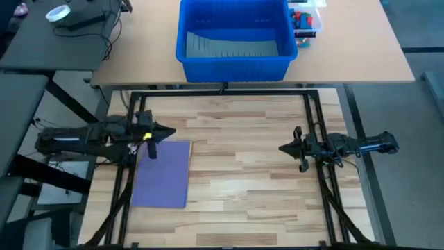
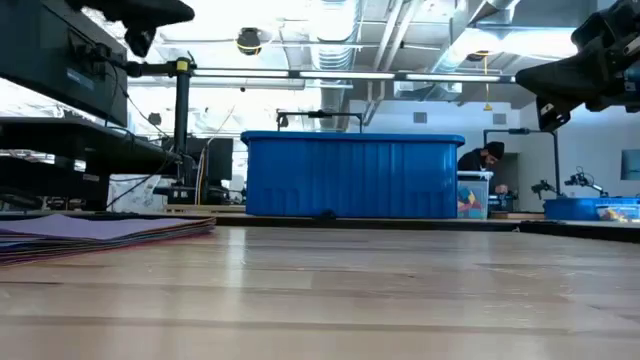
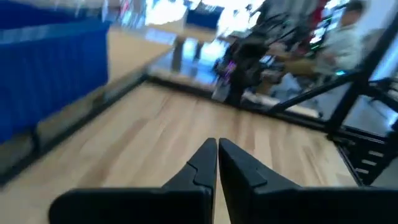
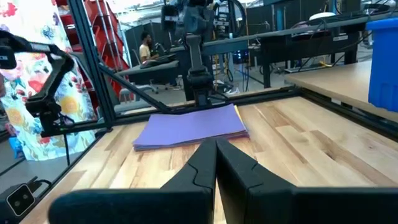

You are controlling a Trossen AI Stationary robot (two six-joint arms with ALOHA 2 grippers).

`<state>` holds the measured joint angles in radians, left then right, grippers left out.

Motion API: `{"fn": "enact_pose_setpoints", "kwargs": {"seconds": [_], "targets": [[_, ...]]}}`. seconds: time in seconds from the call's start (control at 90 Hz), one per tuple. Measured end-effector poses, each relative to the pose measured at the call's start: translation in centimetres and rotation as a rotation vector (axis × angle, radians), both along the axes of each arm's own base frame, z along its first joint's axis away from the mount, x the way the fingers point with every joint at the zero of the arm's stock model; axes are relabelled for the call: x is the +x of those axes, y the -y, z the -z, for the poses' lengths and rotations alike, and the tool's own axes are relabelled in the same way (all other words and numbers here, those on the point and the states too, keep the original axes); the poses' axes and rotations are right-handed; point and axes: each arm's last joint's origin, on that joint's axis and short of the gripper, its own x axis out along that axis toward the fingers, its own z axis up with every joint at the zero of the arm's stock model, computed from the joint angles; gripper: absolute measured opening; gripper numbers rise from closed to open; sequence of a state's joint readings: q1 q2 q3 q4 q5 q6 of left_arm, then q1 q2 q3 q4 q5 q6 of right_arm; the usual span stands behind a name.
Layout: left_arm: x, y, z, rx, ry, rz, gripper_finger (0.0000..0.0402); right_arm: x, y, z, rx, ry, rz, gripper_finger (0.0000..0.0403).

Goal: Organize paper
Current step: Adjust the purple paper

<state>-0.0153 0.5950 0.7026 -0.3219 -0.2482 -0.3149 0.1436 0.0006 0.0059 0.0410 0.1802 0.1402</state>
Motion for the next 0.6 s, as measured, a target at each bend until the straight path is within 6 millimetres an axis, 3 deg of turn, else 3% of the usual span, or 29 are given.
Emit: {"fn": "enact_pose_setpoints", "kwargs": {"seconds": [0.122, 0.244, 0.433, 0.6], "targets": [[1.9, -0.4, -0.7, -0.134, -0.237, -0.078, 0.0000, 0.0, 0.0, 0.0, 0.000, 0.001, 0.000, 0.0000], [3.9, -0.5, 0.6, -0.185, -0.547, -0.140, 0.0000, 0.0, 0.0, 0.0, 0.000, 0.000, 0.001, 0.0000], [7.5, -0.1, 5.9, -0.261, -0.940, -0.048, 0.0000, 0.0, 0.1, 0.0, 0.025, 0.002, 0.009, 0.0000], [8.7, 0.0, 10.9, -0.267, -1.151, -0.010, 0.0000, 0.0, 0.5, -0.1, 0.425, 0.047, 0.061, 0.0000]]}}
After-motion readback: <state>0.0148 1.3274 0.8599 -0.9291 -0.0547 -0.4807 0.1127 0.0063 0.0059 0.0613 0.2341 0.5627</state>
